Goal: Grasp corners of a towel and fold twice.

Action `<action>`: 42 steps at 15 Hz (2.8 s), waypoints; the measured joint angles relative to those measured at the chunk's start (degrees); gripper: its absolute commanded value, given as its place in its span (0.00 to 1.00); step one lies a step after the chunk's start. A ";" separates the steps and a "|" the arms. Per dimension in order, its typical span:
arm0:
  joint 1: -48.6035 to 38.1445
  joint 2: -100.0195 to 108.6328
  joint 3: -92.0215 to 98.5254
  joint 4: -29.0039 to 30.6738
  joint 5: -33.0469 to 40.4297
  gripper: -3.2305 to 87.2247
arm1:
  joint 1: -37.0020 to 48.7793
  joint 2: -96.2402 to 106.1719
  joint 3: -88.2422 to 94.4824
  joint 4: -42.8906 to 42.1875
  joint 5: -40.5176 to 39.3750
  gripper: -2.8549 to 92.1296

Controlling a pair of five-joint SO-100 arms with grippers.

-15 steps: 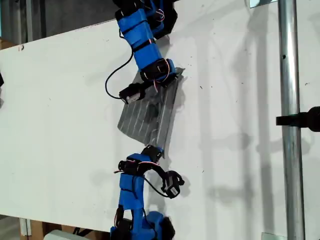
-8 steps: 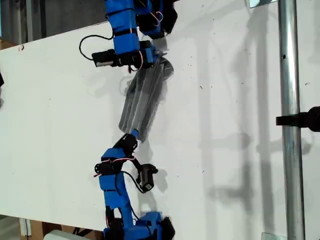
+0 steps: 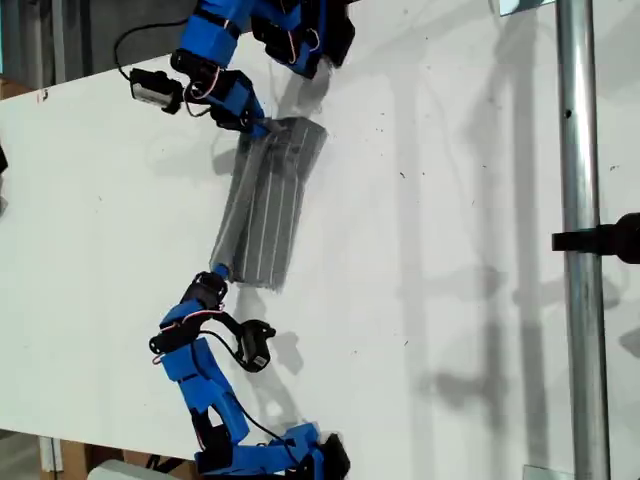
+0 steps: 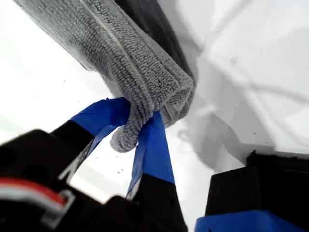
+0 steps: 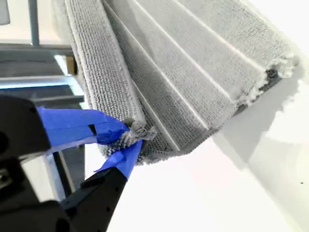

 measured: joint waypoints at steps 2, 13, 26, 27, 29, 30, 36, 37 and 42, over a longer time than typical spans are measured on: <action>-0.09 0.00 0.00 -0.88 1.58 0.00 | 11.69 2.20 0.00 0.26 -8.61 0.03; 8.17 -9.84 -0.26 10.99 -2.99 0.01 | -16.44 -1.23 10.55 -2.72 15.21 0.03; 9.84 15.29 7.47 22.85 -6.77 0.25 | -28.56 12.57 3.87 15.21 21.97 0.43; 10.28 17.58 9.23 23.03 -6.86 0.24 | -29.62 13.62 4.83 15.64 23.20 0.44; 11.87 22.85 16.96 21.71 -7.38 0.23 | -32.52 12.83 5.98 16.61 28.04 0.43; 12.48 25.84 22.24 20.04 -8.09 0.23 | -33.75 11.43 6.86 15.56 31.55 0.44; 16.52 33.40 42.98 12.66 -11.34 0.23 | -21.09 0.35 24.79 -12.83 32.26 0.56; 17.05 34.01 44.74 11.69 -11.34 0.23 | -18.54 -6.15 22.24 -13.01 30.85 0.56; 17.93 37.71 49.48 10.63 -12.04 0.23 | -12.04 -35.86 5.01 -12.74 17.58 0.48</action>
